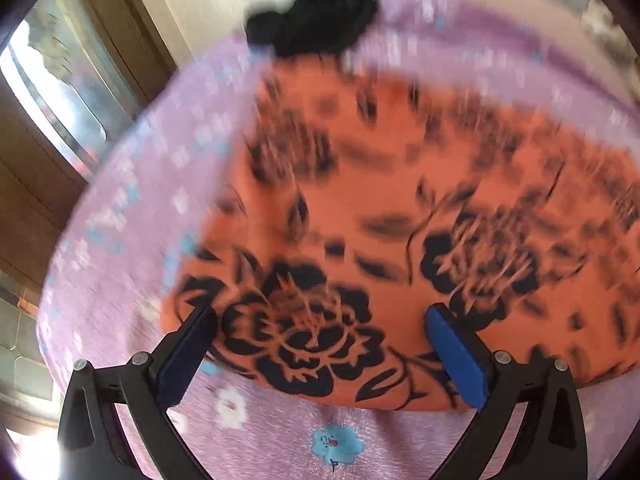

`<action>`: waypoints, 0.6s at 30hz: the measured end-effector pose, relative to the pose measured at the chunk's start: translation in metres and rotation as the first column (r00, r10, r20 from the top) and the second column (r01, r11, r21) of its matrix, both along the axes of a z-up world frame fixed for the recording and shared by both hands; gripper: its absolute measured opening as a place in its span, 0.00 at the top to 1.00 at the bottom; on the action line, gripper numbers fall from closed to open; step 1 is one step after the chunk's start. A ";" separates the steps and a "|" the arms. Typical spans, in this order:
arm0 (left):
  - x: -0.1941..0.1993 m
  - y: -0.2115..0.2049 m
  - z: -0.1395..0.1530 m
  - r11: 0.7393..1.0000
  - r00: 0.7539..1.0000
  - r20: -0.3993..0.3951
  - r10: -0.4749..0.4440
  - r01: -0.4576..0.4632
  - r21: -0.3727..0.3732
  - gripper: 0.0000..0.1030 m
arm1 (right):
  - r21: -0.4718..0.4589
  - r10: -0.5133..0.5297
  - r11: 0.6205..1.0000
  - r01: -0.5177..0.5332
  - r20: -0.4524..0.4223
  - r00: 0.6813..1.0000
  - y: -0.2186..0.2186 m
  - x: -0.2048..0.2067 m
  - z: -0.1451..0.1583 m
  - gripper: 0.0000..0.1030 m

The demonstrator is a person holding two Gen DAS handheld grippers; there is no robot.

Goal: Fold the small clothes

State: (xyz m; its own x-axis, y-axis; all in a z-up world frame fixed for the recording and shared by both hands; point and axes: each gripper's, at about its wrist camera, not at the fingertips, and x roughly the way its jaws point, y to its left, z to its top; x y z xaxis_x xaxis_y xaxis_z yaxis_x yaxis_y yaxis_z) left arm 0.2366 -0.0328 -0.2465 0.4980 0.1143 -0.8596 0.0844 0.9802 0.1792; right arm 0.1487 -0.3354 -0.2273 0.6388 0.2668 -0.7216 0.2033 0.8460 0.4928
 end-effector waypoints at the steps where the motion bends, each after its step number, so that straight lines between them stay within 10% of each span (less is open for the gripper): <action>1: -0.002 0.005 0.003 0.999 0.999 0.050 0.019 -0.017 -0.047 0.00 | 0.002 0.008 1.000 -0.008 -0.065 0.998 0.002 0.004 -0.013 0.06; 5: -0.004 0.005 0.005 0.998 0.997 0.073 -0.005 0.009 -0.055 0.00 | -0.113 0.005 0.993 -0.012 -0.059 0.998 0.015 0.004 -0.011 0.14; 8: -0.012 0.010 0.006 0.996 0.993 0.115 -0.036 0.046 -0.080 0.00 | -0.107 -0.013 0.994 0.012 -0.006 1.000 0.013 -0.003 -0.001 0.52; 10: -0.012 0.011 0.013 0.993 0.997 0.075 -0.023 0.031 -0.116 0.00 | -0.120 -0.045 0.992 0.049 0.043 0.998 0.011 -0.011 0.005 0.59; 14: -0.029 0.026 0.041 0.989 0.982 0.187 -0.019 0.046 -0.140 0.00 | -0.167 -0.042 0.985 0.030 -0.068 0.997 0.016 -0.004 -0.016 0.59; 18: -0.052 0.069 0.050 0.951 0.989 0.135 0.065 -0.021 -0.309 0.00 | -0.210 -0.037 0.977 0.030 -0.030 0.999 0.021 -0.006 -0.012 0.59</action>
